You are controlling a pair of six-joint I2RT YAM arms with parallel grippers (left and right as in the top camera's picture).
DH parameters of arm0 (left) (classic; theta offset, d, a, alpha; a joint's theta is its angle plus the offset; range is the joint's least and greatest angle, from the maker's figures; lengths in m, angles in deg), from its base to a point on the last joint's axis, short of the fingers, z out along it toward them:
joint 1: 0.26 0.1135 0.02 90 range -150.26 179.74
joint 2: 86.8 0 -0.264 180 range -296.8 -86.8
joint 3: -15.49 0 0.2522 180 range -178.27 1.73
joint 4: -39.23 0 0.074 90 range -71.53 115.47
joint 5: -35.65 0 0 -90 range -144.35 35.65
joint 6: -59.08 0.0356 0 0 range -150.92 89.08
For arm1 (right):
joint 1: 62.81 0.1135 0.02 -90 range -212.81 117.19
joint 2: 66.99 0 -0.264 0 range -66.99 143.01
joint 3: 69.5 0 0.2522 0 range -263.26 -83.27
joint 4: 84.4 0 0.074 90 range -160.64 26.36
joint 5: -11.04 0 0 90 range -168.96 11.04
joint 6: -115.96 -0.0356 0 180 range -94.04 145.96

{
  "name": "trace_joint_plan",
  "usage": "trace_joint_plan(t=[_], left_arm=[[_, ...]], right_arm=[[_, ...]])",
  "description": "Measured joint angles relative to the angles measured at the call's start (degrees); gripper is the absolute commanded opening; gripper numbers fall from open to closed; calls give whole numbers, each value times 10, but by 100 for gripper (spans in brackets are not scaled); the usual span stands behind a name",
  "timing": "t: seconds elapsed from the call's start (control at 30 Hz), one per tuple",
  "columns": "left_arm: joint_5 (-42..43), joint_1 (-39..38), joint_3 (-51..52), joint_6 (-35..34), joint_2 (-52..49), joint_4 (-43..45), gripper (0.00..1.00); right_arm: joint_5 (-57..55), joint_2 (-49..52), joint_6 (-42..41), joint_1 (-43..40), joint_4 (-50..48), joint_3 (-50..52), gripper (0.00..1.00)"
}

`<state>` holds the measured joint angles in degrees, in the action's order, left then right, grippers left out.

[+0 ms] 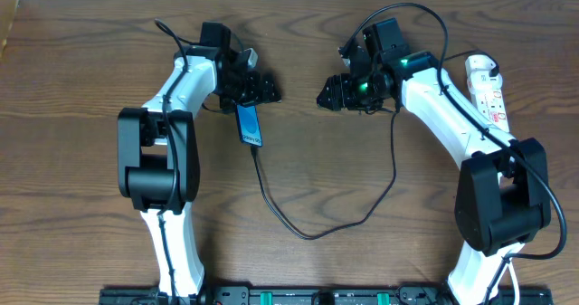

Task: Plug charger to phone and switch on socket

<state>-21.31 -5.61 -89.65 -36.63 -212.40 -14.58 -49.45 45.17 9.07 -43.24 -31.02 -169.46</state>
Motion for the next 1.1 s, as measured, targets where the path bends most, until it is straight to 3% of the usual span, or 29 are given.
trace_joint_plan(t=[0.37,0.43,0.6,0.83,1.1], left_arm=[[156,4,13,0,-19,41,86],[164,4,15,0,-20,42,81],[116,1,14,-9,-18,36,81],[-30,-3,5,-39,0,26,81],[-78,-3,1,-48,2,26,81]], right_arm=[[0,0,0,0,2,0,63],[0,0,0,0,2,0,63],[-1,0,2,0,3,0,62],[-3,0,2,0,3,0,62],[-7,0,2,0,3,0,62]])
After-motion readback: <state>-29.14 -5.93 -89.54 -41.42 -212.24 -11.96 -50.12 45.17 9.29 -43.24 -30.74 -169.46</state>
